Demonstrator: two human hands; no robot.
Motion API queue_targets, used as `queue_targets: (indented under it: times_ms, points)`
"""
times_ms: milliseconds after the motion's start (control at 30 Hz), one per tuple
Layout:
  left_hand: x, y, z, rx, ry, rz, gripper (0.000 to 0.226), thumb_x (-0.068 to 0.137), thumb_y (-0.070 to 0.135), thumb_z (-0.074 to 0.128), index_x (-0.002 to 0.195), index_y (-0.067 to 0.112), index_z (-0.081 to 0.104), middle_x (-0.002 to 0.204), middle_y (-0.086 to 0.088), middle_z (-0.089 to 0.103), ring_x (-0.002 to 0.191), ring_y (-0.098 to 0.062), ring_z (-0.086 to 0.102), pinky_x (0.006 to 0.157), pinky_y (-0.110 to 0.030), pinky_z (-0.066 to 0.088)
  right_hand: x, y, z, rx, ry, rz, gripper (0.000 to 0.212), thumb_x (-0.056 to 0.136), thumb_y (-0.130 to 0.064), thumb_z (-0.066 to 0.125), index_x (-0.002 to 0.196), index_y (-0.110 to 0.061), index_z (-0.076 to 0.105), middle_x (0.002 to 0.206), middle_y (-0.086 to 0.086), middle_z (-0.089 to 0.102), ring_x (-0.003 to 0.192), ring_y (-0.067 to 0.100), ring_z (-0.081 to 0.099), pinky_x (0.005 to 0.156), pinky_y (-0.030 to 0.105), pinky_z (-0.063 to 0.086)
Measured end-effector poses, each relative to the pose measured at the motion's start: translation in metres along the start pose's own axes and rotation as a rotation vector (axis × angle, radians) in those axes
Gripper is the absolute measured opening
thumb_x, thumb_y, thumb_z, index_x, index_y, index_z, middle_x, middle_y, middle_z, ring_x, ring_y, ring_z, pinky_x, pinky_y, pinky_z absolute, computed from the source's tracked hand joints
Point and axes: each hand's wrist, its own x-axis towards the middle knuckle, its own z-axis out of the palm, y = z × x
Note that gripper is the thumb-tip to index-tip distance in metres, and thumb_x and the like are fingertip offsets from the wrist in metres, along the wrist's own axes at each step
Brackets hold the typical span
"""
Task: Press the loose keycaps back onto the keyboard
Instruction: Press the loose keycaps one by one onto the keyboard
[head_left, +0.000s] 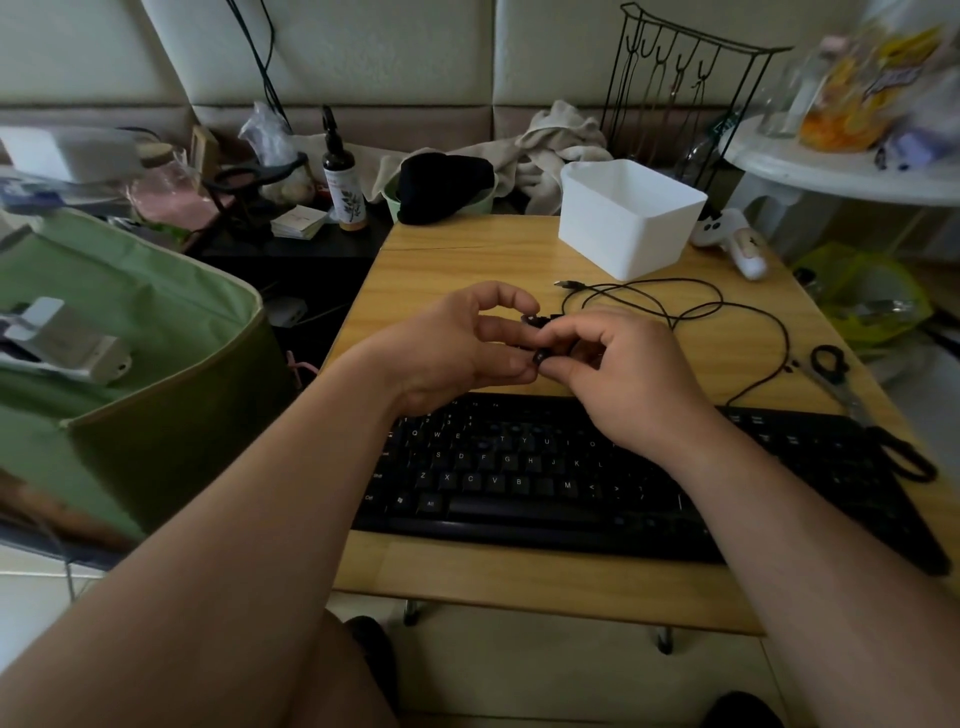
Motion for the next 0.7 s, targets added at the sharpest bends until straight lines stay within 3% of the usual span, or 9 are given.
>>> queue_targets:
  times_ms: [400,700]
  points:
    - [-0.002,0.0,0.002,0.008,-0.019,-0.016,0.041,0.09,-0.018,0.061,0.119,0.011,0.06,0.102,-0.011,0.072,0.09,-0.019,0.073,0.082,-0.031,0.062,-0.005,0.001,-0.006,0.008,-0.007,-0.022,0.024,0.081,-0.018,0.087,0.09,-0.036,0.074,0.091,-0.015,0.068,0.081,0.005,0.062,0.072,0.023,0.048]
    - [-0.008,0.0,-0.002,0.062,0.011,-0.046,0.038,0.089,-0.016,0.065,0.117,0.011,0.064,0.098,-0.008,0.072,0.087,-0.017,0.074,0.077,-0.027,0.061,-0.01,-0.007,-0.004,-0.078,0.011,-0.067,0.012,0.081,-0.023,0.085,0.09,-0.03,0.081,0.074,-0.018,0.067,0.068,0.003,0.062,0.061,0.01,0.045]
